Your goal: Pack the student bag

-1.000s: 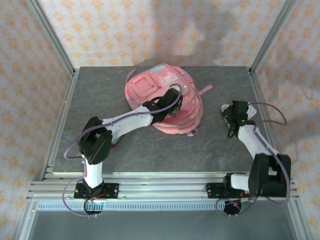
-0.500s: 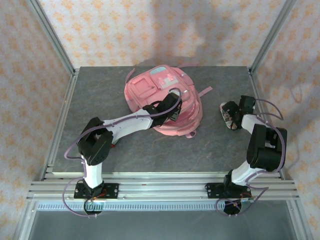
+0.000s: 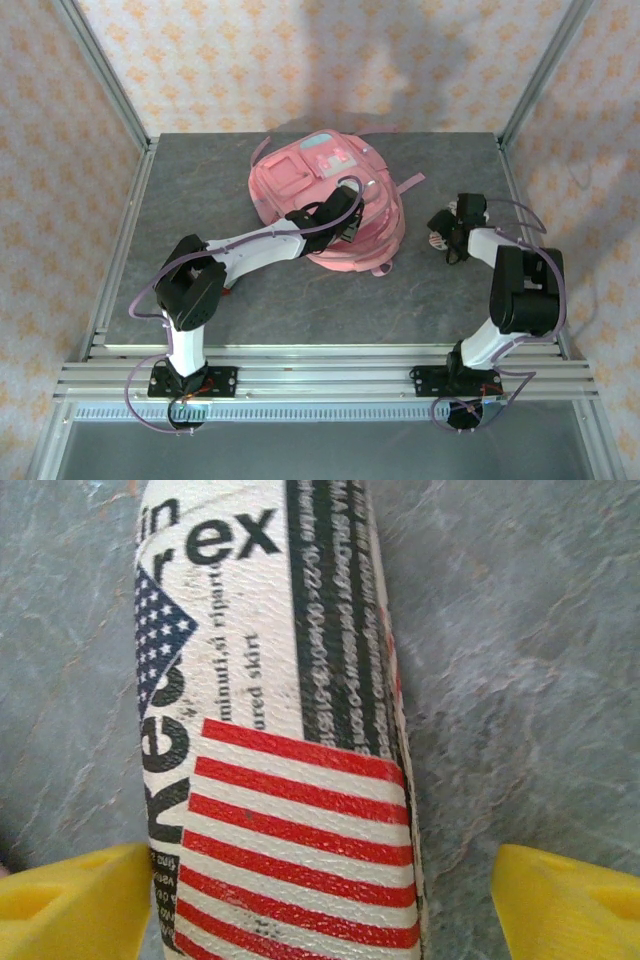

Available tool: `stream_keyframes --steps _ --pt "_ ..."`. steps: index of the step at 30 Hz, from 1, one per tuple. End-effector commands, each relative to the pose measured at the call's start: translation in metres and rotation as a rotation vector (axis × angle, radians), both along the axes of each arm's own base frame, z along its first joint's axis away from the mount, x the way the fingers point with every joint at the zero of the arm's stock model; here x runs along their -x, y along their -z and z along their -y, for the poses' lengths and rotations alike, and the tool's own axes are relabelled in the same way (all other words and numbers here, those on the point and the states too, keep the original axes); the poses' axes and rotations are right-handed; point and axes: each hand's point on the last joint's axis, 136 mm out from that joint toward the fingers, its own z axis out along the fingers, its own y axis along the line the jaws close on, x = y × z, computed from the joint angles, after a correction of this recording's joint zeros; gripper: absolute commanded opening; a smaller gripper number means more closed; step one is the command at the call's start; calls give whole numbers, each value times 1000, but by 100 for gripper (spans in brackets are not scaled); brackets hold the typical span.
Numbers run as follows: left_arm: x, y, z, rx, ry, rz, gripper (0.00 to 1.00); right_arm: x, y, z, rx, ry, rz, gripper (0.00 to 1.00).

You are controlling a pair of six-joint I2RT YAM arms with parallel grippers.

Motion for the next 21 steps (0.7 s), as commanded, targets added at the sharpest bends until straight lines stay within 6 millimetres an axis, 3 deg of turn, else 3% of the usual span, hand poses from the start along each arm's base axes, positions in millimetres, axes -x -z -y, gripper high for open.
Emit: stream_keyframes --steps 1,5,10,17,21 --pt "4 -10 0 28 -19 0 0 16 17 14 73 51 -97 82" --pt "3 -10 1 30 -20 -1 0 21 22 6 51 26 -110 73" --pt "-1 -22 2 28 -17 19 0 33 19 0 44 0 -105 53" --pt "-13 -61 -5 7 -31 94 0 38 -24 1 87 -19 -4 43" --pt "-20 -78 -10 4 -42 117 0 35 -48 -8 49 -49 77 41"
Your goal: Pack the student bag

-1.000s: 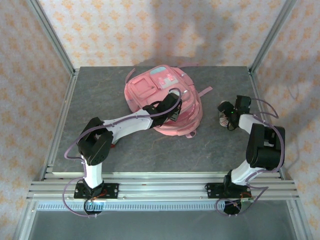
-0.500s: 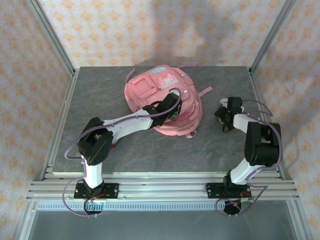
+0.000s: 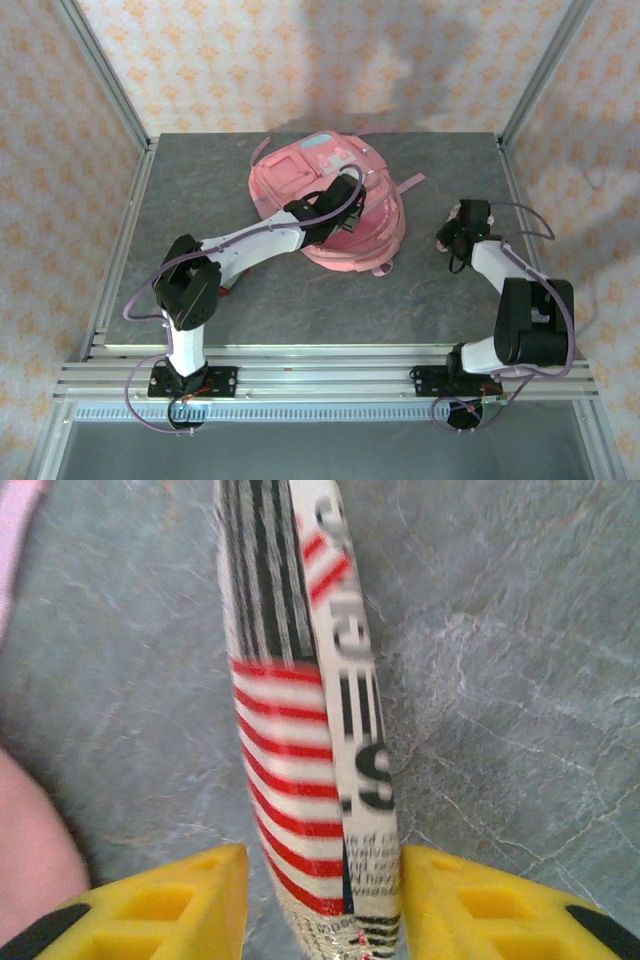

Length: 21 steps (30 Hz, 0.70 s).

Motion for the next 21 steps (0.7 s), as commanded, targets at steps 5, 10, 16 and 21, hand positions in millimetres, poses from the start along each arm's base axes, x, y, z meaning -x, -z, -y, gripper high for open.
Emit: stream_keyframes --steps 5,10,16,21 --pt "-13 -58 -13 36 -39 92 0 4 -34 -11 -19 -59 95 28" --pt "-15 -59 -14 31 -43 92 0 8 -21 -6 -4 -36 38 52" --pt "-15 -55 -14 31 -43 84 0 9 -8 -3 -5 -11 14 68" --pt "-15 -51 -12 35 -40 76 0 3 1 0 -15 26 1 73"
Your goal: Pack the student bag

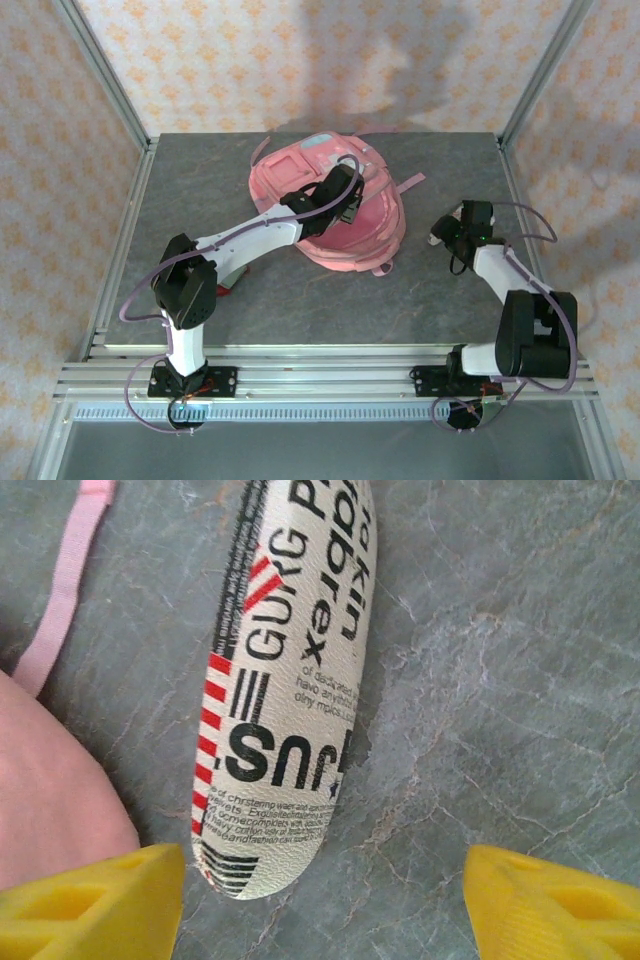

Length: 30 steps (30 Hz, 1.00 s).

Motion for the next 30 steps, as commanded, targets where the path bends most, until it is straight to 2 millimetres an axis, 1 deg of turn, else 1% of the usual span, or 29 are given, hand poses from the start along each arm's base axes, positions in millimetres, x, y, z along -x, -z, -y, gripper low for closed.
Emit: stream_keyframes --steps 1,3,7,10,12,16,21,25,30 --pt "-6 -32 -5 38 -28 60 0 -6 9 5 11 36 -18 73" --pt "-6 -29 -5 34 -29 55 0 -13 13 4 0 35 -26 73" --pt "-6 -25 -4 36 -29 47 0 -28 13 5 4 41 -19 72" --pt "-6 -24 -5 36 -31 47 0 -34 20 5 -3 44 -44 65" --pt "-6 -25 -5 33 -32 48 0 -35 27 5 -4 47 -60 64" --pt "-7 -25 -4 30 -27 50 0 -40 40 7 1 50 -91 67" --pt "-7 -23 -2 32 -23 41 0 -49 42 12 14 83 -97 71" --pt "-6 -23 -3 33 -25 42 0 -55 40 15 23 92 -94 71" --pt "-6 -23 -4 24 -23 43 0 -57 48 20 64 82 -142 73"
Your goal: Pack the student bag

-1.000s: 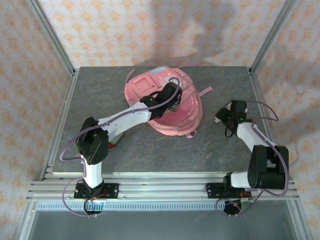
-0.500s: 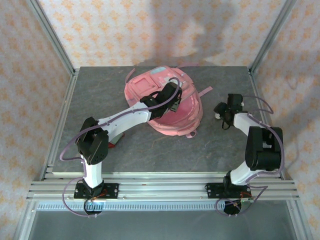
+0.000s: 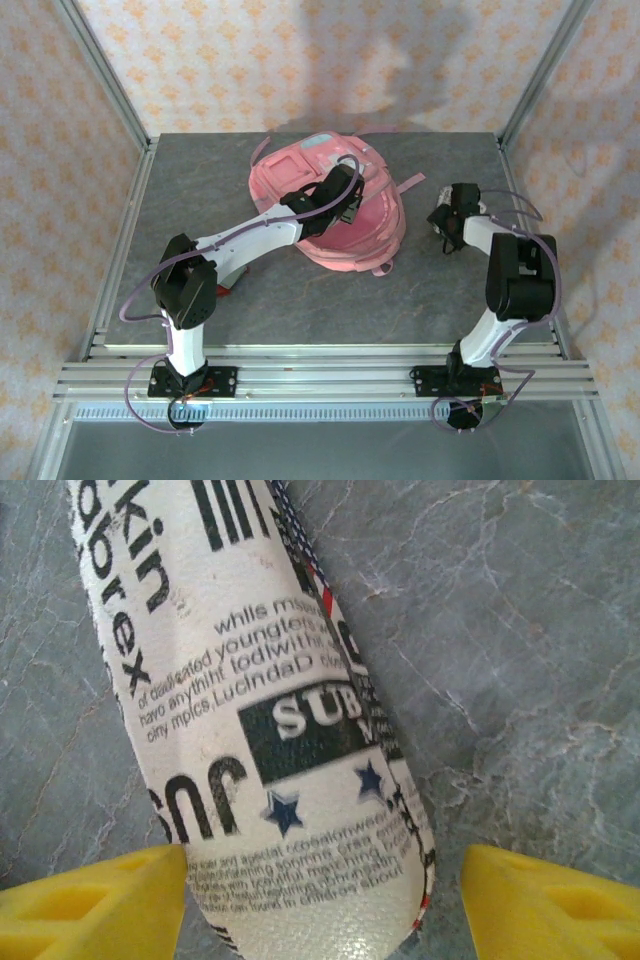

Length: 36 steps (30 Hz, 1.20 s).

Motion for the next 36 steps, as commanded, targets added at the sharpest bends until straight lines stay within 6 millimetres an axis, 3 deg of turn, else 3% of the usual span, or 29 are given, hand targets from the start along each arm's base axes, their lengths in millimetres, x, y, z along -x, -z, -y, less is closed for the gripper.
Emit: stream_keyframes --steps 1,7,23,30,36 --pt "-6 -23 -4 23 -24 42 0 3 8 12 72 14 -72 73" --pt "-6 -20 -2 28 -20 35 0 -7 11 15 127 -51 -118 75" --pt "-6 -16 -2 22 -17 29 0 -24 -21 8 108 -64 -52 78" --pt "-5 -18 -4 21 -20 34 0 -23 -44 9 123 -56 -12 92" --pt "-7 -16 -2 28 -17 31 0 -30 -26 5 110 -97 -79 92"
